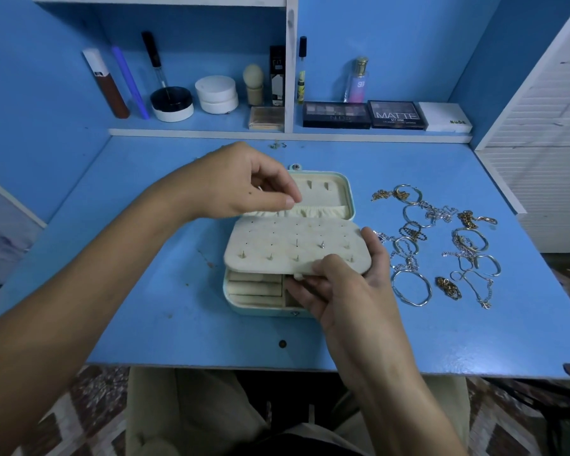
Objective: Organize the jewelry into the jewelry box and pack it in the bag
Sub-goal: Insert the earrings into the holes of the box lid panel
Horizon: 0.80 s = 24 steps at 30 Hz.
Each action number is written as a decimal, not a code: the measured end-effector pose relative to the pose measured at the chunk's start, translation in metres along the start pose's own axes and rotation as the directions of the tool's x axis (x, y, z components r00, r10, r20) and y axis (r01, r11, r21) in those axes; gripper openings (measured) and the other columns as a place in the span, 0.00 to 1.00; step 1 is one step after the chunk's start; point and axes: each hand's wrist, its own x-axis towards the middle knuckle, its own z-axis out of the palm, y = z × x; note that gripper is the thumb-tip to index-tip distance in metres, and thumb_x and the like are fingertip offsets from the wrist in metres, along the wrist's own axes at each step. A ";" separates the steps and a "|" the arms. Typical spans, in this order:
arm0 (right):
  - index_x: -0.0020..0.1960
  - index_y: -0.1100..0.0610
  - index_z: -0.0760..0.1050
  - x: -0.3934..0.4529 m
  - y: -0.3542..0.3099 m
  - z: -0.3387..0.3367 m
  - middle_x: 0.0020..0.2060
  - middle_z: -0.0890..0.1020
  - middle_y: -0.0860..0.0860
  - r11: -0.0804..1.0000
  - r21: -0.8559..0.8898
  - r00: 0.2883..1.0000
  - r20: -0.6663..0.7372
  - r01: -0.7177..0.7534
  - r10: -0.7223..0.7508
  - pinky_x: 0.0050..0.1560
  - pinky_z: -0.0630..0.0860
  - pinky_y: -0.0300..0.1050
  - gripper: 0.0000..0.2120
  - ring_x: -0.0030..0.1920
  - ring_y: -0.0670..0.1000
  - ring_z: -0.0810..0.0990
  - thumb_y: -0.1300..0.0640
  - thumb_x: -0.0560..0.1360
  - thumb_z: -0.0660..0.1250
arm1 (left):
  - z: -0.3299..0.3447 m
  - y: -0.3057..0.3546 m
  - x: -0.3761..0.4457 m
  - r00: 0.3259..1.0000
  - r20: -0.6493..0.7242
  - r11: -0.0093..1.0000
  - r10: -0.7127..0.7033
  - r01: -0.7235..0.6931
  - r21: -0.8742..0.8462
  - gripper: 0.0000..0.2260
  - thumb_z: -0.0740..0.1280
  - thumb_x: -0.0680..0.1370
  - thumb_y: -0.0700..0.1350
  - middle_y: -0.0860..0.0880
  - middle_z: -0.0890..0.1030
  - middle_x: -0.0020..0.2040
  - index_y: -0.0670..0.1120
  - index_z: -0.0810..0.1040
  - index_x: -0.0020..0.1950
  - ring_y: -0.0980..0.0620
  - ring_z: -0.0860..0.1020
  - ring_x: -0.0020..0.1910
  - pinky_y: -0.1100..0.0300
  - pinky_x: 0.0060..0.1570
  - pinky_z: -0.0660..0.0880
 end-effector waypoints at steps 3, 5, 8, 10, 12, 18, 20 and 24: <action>0.68 0.40 0.64 0.001 0.000 0.000 0.52 0.84 0.52 1.000 -0.002 1.000 -0.004 0.000 0.000 0.45 0.83 0.49 0.30 0.45 0.53 0.85 0.70 0.77 0.60 | 0.002 0.002 -0.006 0.997 0.082 1.000 -0.004 0.003 0.009 0.05 0.74 0.75 0.43 0.57 0.86 0.44 0.53 0.86 0.48 0.54 0.84 0.47 0.53 0.57 0.79; 0.69 0.40 0.64 0.001 0.001 0.000 0.53 0.84 0.52 1.000 -0.007 1.000 -0.006 0.001 -0.001 0.45 0.83 0.49 0.30 0.45 0.53 0.85 0.70 0.78 0.60 | 0.004 0.004 -0.008 0.993 0.122 1.000 -0.013 0.011 0.015 0.05 0.74 0.75 0.43 0.57 0.86 0.44 0.52 0.85 0.48 0.55 0.84 0.47 0.54 0.57 0.79; 0.69 0.40 0.63 0.001 0.001 0.000 0.53 0.84 0.52 1.000 -0.013 1.000 -0.007 0.002 -0.002 0.45 0.83 0.48 0.30 0.45 0.53 0.85 0.70 0.78 0.60 | 0.006 0.003 -0.011 0.990 0.143 1.000 -0.013 0.012 0.011 0.04 0.74 0.75 0.45 0.57 0.86 0.44 0.54 0.85 0.47 0.57 0.83 0.46 0.60 0.53 0.78; 0.68 0.40 0.63 0.001 0.001 0.000 0.53 0.84 0.52 1.000 -0.014 1.000 -0.005 0.006 -0.006 0.44 0.83 0.48 0.29 0.45 0.52 0.85 0.70 0.78 0.59 | 0.007 0.004 -0.011 0.988 0.154 1.000 -0.002 -0.002 0.024 0.04 0.74 0.74 0.46 0.58 0.85 0.44 0.55 0.85 0.47 0.59 0.82 0.46 0.64 0.50 0.77; 0.68 0.41 0.63 0.001 0.000 0.000 0.53 0.84 0.52 1.000 -0.012 1.000 -0.005 0.007 -0.007 0.44 0.83 0.48 0.29 0.45 0.52 0.85 0.70 0.78 0.60 | 0.007 0.006 -0.011 0.986 0.169 1.000 -0.001 -0.004 0.030 0.04 0.74 0.75 0.47 0.60 0.85 0.43 0.56 0.84 0.47 0.62 0.81 0.44 0.67 0.48 0.75; 0.69 0.40 0.63 0.000 0.001 0.000 0.56 0.83 0.53 1.000 -0.017 1.000 -0.010 0.008 -0.009 0.46 0.83 0.48 0.30 0.45 0.52 0.85 0.70 0.78 0.60 | 0.008 0.009 -0.009 0.976 0.215 0.991 0.017 -0.046 0.129 0.02 0.74 0.75 0.49 0.59 0.83 0.45 0.56 0.85 0.46 0.60 0.80 0.46 0.72 0.44 0.72; 0.69 0.40 0.63 0.000 0.001 0.000 0.57 0.83 0.53 1.000 -0.021 1.000 -0.008 0.010 -0.010 0.46 0.83 0.48 0.30 0.46 0.52 0.85 0.70 0.78 0.60 | 0.009 0.009 -0.009 0.976 0.217 0.990 0.030 -0.060 0.131 0.03 0.74 0.75 0.48 0.58 0.83 0.45 0.55 0.86 0.47 0.58 0.80 0.48 0.72 0.45 0.72; 0.68 0.41 0.64 0.000 0.001 -0.001 0.59 0.82 0.53 1.000 -0.023 1.000 -0.012 0.012 -0.012 0.45 0.83 0.48 0.29 0.52 0.55 0.85 0.70 0.78 0.60 | 0.010 0.009 -0.009 0.974 0.225 0.991 0.038 -0.066 0.119 0.02 0.74 0.75 0.48 0.58 0.83 0.45 0.55 0.85 0.46 0.57 0.80 0.48 0.72 0.45 0.72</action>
